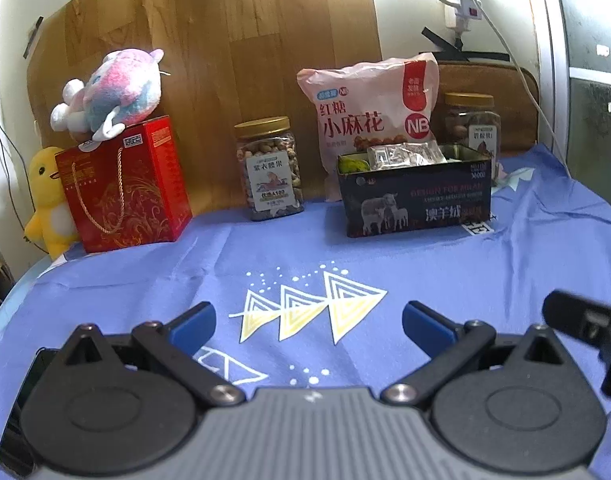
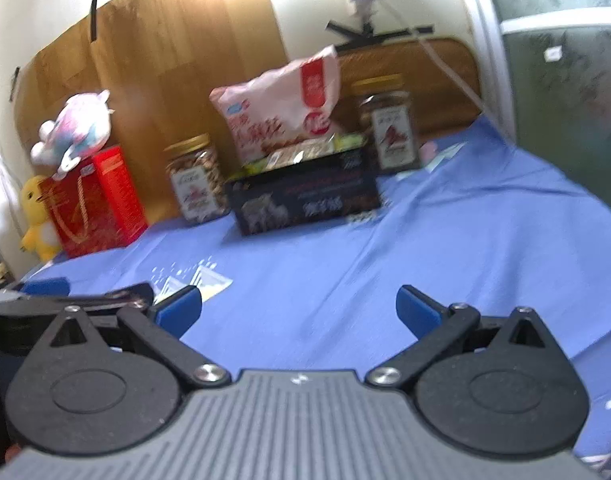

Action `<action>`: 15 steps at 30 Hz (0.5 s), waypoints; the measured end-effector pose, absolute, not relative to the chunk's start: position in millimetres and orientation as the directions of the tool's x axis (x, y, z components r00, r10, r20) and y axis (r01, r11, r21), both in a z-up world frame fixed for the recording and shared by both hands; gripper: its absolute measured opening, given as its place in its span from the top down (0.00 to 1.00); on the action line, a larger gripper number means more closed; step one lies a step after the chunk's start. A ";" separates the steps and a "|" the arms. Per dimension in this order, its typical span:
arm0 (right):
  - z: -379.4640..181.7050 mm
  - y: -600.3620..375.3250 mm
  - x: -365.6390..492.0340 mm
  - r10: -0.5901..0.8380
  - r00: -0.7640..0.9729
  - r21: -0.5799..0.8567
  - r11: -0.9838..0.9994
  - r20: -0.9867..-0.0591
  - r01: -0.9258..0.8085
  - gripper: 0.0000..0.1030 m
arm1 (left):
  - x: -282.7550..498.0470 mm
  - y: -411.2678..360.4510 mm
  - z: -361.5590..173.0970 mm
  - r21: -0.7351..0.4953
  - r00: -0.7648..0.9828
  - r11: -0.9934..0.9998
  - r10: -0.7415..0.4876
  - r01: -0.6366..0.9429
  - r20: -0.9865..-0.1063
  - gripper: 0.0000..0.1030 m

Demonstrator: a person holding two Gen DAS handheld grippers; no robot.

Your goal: Organize snacks

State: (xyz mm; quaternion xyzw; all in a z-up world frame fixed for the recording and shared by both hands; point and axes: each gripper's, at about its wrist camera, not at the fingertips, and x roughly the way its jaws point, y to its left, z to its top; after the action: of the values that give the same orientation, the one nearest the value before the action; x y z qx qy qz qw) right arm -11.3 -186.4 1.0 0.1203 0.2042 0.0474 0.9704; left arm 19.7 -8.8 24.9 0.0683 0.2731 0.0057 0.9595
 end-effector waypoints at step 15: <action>20.5 -179.6 -13.1 0.127 0.908 0.202 0.978 -0.398 -0.048 0.00 | 16.1 -14.2 30.9 0.109 0.827 0.992 0.014 0.058 -0.563 0.00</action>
State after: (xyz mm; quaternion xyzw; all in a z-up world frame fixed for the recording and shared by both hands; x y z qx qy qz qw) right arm -13.1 -179.6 20.5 0.0942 0.2092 0.0451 0.9723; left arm 16.1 -14.2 30.9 0.0607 0.2942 -0.0116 0.9537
